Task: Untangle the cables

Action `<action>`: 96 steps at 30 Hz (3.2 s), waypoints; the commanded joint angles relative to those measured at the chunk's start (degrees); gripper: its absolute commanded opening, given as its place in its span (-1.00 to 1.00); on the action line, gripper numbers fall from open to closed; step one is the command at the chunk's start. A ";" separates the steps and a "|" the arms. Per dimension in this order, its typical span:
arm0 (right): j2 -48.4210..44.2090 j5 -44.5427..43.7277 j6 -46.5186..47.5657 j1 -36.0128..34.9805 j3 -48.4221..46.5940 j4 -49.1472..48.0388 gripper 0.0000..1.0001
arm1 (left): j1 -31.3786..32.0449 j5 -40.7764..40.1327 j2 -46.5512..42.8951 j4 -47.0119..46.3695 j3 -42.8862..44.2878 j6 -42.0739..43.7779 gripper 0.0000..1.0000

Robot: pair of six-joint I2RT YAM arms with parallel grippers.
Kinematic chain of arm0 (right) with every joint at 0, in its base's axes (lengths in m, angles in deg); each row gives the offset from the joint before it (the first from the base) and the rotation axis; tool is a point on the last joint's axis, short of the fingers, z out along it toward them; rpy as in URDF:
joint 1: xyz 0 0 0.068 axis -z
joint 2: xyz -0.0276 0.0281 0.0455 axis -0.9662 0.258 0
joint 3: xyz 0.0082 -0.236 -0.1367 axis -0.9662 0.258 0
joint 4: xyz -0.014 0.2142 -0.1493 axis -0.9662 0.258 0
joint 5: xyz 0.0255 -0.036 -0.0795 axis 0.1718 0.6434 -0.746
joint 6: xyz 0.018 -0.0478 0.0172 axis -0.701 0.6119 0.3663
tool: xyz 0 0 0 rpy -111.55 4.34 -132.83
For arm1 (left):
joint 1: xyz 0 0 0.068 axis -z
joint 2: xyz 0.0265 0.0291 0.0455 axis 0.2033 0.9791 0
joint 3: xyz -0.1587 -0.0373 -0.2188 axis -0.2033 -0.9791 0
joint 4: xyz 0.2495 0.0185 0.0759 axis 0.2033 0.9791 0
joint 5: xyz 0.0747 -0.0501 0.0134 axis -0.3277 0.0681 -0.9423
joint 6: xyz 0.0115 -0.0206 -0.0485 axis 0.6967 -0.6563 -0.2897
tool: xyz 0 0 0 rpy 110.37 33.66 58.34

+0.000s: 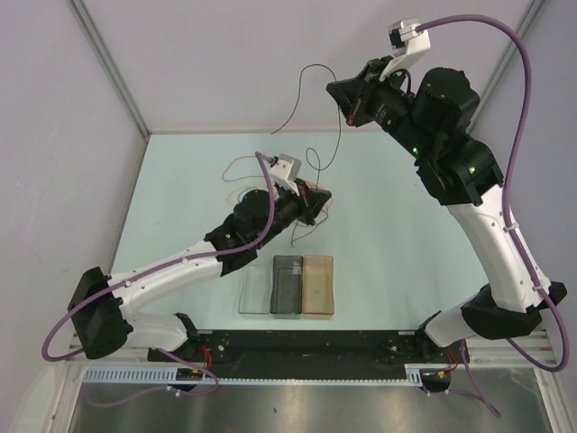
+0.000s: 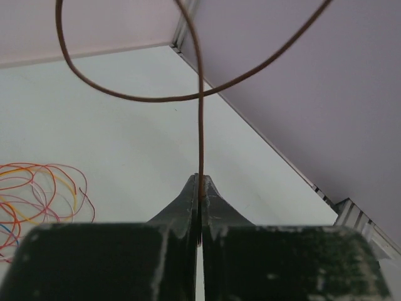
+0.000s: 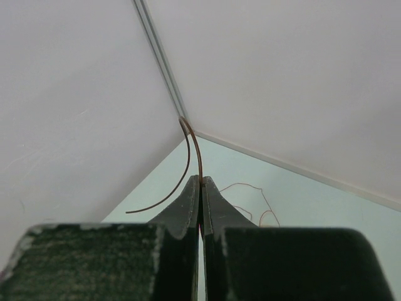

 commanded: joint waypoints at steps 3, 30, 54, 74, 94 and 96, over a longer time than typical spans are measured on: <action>-3.69 -2.58 0.00 -0.21 0.53 -1.67 -1.00 | 3.27 -4.62 -1.79 9.72 14.38 4.03 -0.99; -23.47 -11.45 -6.59 -0.39 22.75 -5.63 -1.00 | 19.52 -12.42 -10.42 22.65 21.70 -3.17 -0.99; -24.26 -10.93 -8.00 -1.71 32.35 -7.48 -1.00 | 25.60 -29.67 -12.26 25.73 17.03 -1.78 -0.99; -22.06 -11.11 -8.26 -2.41 30.57 -8.27 -1.00 | 25.61 -22.03 -12.35 38.56 26.89 2.37 -0.99; -26.81 -12.26 -11.16 -2.50 38.76 -2.03 -1.00 | 25.52 -10.01 -6.89 26.91 12.40 -4.84 -0.99; -26.81 -11.38 -11.69 -2.59 39.29 -0.36 -1.00 | 25.52 -8.32 -7.51 23.11 8.09 -5.10 -0.99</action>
